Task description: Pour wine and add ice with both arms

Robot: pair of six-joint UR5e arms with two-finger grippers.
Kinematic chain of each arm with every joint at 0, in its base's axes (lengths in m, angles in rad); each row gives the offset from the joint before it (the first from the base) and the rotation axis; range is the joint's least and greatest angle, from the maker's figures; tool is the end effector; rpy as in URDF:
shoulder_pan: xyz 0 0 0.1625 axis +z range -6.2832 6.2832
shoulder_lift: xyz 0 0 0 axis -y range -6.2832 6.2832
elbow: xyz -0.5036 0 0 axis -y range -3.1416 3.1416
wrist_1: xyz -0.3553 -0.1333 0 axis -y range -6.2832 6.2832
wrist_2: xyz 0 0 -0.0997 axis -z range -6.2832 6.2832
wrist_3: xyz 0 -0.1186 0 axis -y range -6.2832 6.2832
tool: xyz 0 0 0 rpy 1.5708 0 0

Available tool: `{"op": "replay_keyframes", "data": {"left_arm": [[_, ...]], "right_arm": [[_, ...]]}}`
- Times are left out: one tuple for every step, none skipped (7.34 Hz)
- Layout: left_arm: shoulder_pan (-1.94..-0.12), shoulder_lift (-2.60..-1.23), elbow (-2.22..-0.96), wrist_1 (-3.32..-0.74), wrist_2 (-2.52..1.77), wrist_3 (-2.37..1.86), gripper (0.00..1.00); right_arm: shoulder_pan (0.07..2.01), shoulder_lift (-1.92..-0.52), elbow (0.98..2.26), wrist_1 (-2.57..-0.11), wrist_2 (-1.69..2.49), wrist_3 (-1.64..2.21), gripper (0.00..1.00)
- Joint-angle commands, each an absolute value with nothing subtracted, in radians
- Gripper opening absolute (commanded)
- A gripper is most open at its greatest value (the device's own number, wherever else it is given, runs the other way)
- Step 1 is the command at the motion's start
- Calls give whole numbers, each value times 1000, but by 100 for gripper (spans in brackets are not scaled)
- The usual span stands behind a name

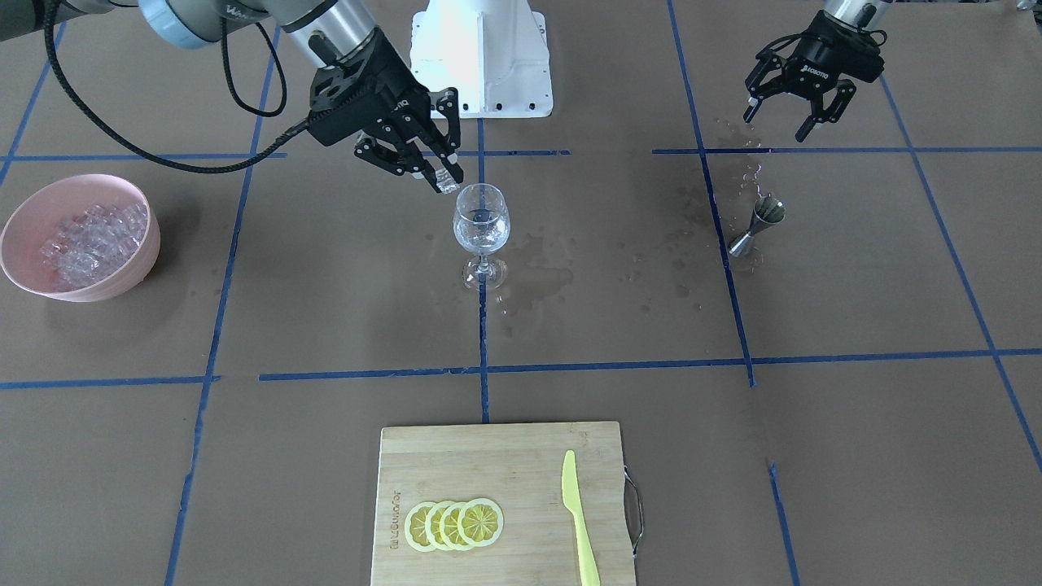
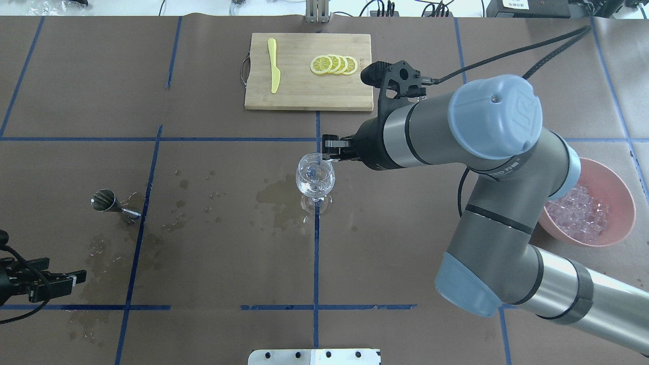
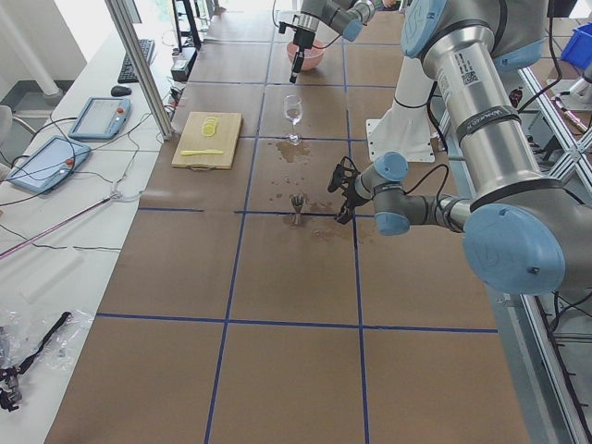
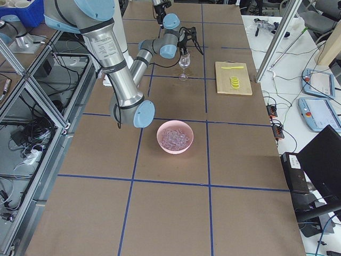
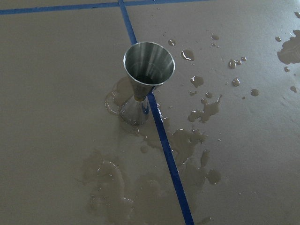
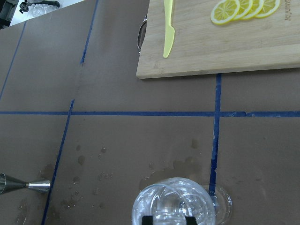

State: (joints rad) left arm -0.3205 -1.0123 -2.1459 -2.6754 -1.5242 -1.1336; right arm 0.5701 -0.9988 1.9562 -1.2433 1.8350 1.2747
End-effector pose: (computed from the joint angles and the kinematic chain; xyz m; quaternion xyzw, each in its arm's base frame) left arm 0.1825 -0.2069 0.5454 0.2149 0.4866 0.0370 0.8460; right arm -0.4626 -0.4181 0.2320 0.1535 -0.5834 0.0302 0.7970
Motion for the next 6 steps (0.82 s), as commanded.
{"op": "replay_keyframes", "data": {"left_arm": [[-383, -1015, -2175, -2649, -1620, -1134, 100], [-397, -1019, -2199, -2613, -1643, -1134, 100], [-399, -1020, -2226, -2582, -1644, -1134, 100], [-419, -1040, -2249, -2532, -1678, -1134, 100], [-458, -1075, -2267, -2469, -1719, -1132, 100], [-474, -1100, -2284, -2421, -1729, -1132, 100]], "right_arm": [[551, -966, 1933, -1266, 1827, 1275, 0], [539, -966, 1924, -1266, 1824, 1275, 0], [538, -966, 1921, -1266, 1824, 1275, 0], [538, -966, 1919, -1267, 1824, 1281, 27], [537, -966, 1914, -1266, 1824, 1290, 74], [537, -965, 1913, -1266, 1824, 1299, 97]]}}
